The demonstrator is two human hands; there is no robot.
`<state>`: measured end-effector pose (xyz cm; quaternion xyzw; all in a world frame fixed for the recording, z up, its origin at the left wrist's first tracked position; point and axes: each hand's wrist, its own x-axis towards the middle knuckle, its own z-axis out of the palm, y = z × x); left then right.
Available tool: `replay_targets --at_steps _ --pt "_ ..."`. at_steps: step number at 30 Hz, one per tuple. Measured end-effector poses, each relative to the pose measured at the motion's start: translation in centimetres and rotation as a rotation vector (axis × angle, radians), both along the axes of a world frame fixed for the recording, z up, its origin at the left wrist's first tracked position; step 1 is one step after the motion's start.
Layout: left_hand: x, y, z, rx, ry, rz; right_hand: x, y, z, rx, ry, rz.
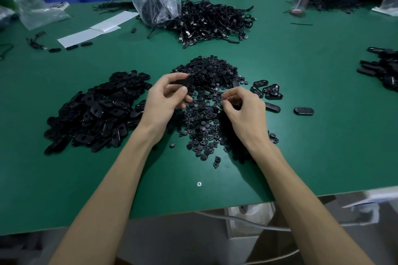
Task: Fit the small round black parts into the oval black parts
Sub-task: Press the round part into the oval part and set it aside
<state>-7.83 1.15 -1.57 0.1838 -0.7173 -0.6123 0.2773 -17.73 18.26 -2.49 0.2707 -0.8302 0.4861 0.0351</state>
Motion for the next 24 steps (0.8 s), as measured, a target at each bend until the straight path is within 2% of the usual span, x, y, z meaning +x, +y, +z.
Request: replay_targets --at_steps 4,9,15,24 --pt "-0.3 0.7 -0.1 0.337 0.057 -0.24 -0.1 0.0 0.0 0.035 0.018 0.011" --pt "-0.5 0.9 0.0 0.473 -0.021 -0.312 -0.2 0.0 -0.1 0.011 0.023 0.004" --pt "-0.6 1.2 -0.4 0.38 -0.049 -0.258 -0.2 0.0 -0.2 -0.003 -0.012 0.002" --pt "-0.5 1.3 -0.1 0.384 -0.039 -0.207 -0.2 0.1 -0.1 -0.036 -0.002 0.022"
